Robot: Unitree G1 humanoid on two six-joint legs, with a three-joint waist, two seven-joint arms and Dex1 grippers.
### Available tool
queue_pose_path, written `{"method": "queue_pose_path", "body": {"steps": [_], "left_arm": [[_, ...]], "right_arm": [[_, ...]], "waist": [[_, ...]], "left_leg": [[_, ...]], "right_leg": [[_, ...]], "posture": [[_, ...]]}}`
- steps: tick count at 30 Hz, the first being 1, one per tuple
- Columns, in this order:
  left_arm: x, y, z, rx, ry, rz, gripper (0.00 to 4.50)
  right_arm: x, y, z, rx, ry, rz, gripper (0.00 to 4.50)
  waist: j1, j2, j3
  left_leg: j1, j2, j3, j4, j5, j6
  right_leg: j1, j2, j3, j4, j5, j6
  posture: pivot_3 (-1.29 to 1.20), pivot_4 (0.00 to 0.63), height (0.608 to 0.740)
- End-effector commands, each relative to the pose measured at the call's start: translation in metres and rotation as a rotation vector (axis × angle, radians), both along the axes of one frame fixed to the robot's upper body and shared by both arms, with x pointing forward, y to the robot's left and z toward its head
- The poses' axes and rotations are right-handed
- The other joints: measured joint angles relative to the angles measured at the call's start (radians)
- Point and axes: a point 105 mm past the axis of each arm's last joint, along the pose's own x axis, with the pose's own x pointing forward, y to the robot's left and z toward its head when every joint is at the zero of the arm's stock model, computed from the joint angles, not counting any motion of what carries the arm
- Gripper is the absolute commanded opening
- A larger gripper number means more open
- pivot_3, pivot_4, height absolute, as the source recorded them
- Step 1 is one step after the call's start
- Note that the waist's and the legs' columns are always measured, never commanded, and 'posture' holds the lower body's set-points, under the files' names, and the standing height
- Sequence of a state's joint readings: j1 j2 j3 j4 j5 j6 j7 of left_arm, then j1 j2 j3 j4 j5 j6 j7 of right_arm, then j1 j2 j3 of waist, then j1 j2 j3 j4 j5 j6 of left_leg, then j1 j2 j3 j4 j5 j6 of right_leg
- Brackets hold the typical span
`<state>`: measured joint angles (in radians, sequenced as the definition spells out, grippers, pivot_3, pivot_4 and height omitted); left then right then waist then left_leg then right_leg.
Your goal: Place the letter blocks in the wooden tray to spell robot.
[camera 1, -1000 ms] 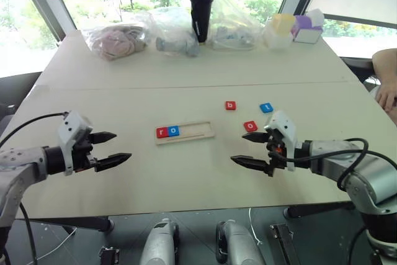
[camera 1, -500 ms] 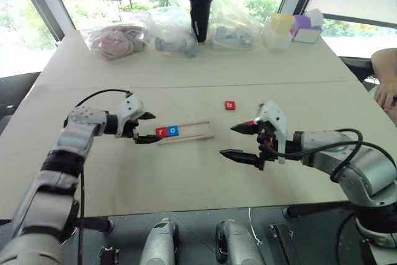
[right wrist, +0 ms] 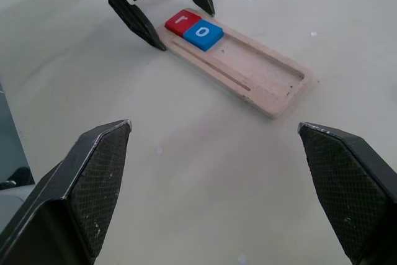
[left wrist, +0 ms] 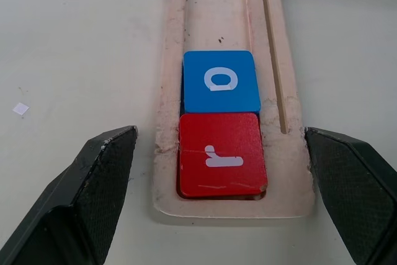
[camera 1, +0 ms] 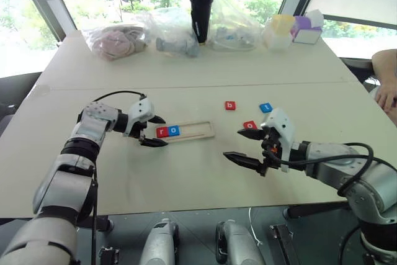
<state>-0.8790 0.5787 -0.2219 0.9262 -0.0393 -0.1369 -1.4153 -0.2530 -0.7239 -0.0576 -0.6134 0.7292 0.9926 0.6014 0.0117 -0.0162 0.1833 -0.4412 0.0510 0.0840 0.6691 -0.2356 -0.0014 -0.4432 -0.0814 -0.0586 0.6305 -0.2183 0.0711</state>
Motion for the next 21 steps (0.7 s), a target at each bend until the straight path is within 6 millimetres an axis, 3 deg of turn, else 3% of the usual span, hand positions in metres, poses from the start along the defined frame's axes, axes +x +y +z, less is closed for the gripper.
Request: {"method": "queue_pose_path", "body": {"steps": [1, 7, 11, 12, 21], "left_arm": [[-0.008, 0.001, -0.009, 0.052, 0.009, -0.046, 4.50], [-0.018, 0.005, -0.034, 0.134, 0.024, -0.069, 4.50], [-0.021, 0.005, -0.038, 0.101, 0.054, -0.051, 3.22], [-0.020, 0.004, -0.037, 0.094, 0.054, -0.046, 3.13], [-0.013, -0.012, -0.020, 0.062, -0.039, -0.088, 3.13]], "right_arm": [[0.000, 0.002, 0.009, 0.009, -0.048, 0.010, 4.46], [0.004, 0.002, 0.010, 0.006, -0.052, 0.012, 4.46], [0.003, 0.002, 0.009, 0.004, -0.051, 0.015, 4.50], [0.003, 0.002, 0.009, 0.004, -0.050, 0.015, 4.50], [0.006, -0.001, 0.007, -0.001, -0.049, 0.005, 4.50]], "waist": [[0.000, 0.000, 0.000], [0.001, 0.000, -0.001], [0.000, 0.000, -0.009], [0.000, 0.000, -0.010], [0.002, 0.000, -0.011]], "left_leg": [[0.000, 0.000, 0.000, 0.000, 0.000, 0.000], [0.001, 0.000, 0.000, 0.000, 0.000, 0.000], [0.003, 0.000, 0.000, 0.000, 0.000, 0.000], [0.004, 0.000, 0.000, 0.000, 0.000, 0.000], [0.013, 0.001, -0.002, -0.001, 0.000, 0.000]], "right_leg": [[0.000, 0.000, 0.000, 0.000, 0.000, 0.000], [0.001, 0.000, 0.000, 0.000, 0.000, 0.000], [0.003, 0.000, 0.000, 0.000, -0.001, -0.001], [0.004, 0.000, 0.000, 0.000, -0.001, -0.002], [0.011, -0.001, 0.000, 0.000, -0.002, -0.004]], "posture": [[0.00, 0.150, 0.740], [0.00, 0.150, 0.740], [0.00, 0.150, 0.740], [0.00, 0.150, 0.740], [0.00, 0.150, 0.740]]}}
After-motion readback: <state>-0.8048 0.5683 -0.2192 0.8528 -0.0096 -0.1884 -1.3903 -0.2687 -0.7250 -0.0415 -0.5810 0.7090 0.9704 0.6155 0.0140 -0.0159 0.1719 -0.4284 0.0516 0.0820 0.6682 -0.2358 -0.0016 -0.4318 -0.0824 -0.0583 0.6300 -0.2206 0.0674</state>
